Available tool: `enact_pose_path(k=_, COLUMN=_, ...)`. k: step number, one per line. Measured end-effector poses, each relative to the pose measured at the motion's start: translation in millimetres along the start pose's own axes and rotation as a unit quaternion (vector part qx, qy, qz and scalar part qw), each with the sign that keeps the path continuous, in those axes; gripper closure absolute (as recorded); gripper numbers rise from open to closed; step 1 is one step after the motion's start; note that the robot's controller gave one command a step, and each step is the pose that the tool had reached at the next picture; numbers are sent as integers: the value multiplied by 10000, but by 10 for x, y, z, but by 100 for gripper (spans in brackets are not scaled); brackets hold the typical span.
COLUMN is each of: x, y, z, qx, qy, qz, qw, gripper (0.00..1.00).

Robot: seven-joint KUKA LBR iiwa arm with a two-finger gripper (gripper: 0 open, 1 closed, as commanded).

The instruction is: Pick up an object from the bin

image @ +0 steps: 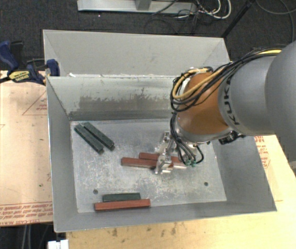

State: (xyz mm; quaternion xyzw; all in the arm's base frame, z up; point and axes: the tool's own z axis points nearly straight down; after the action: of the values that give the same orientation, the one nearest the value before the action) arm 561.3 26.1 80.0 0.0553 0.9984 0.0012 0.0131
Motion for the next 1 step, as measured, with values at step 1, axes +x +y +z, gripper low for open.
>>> enact_pose_path(k=1, x=0, y=0, z=0, qx=0, qy=0, qz=0, qw=10000, gripper=100)
